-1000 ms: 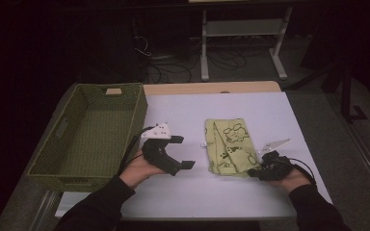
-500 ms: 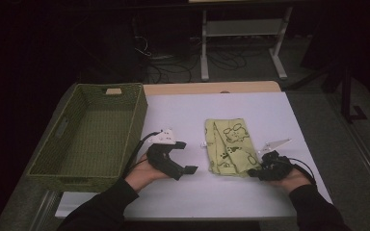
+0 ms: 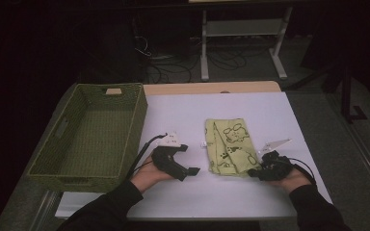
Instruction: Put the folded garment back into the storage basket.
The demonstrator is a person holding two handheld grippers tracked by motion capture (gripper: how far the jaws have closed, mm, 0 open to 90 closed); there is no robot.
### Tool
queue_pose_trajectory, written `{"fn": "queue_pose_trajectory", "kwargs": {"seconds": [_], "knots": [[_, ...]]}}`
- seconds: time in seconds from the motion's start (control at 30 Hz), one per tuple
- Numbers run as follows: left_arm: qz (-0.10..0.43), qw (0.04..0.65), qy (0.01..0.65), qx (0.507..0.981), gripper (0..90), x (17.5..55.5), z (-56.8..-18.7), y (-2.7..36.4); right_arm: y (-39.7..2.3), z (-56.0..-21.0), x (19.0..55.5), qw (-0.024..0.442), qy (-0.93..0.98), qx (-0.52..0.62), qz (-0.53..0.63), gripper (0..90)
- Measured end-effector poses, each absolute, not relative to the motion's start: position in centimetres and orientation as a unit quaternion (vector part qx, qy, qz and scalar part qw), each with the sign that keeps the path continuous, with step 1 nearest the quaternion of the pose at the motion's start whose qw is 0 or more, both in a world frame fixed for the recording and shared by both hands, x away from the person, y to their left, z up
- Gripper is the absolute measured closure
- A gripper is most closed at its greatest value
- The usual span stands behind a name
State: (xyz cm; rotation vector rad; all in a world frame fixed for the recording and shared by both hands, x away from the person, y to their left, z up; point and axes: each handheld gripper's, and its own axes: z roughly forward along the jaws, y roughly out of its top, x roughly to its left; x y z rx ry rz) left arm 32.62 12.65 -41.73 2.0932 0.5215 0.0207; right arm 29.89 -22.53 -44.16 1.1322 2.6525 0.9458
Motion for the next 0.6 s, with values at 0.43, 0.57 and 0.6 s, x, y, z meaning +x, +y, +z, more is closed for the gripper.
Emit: {"fn": "queue_pose_trajectory", "kwargs": {"seconds": [0.43, 0.57, 0.6], "knots": [[0.01, 0.467, 0.229, 0.854, 0.3, 34.3, -43.0, 11.4, -22.5, -44.2, 29.9, 0.053, 0.872, 0.374, 0.311, 68.0], [0.011, 0.468, 0.235, 0.852, 0.3, 34.7, -43.2, 10.9, -22.5, -44.2, 29.9, 0.053, 0.872, 0.374, 0.311, 68.1], [0.011, 0.468, 0.235, 0.852, 0.3, 34.8, -43.2, 10.8, -22.5, -44.2, 29.9, 0.054, 0.872, 0.374, 0.311, 68.1]]}}
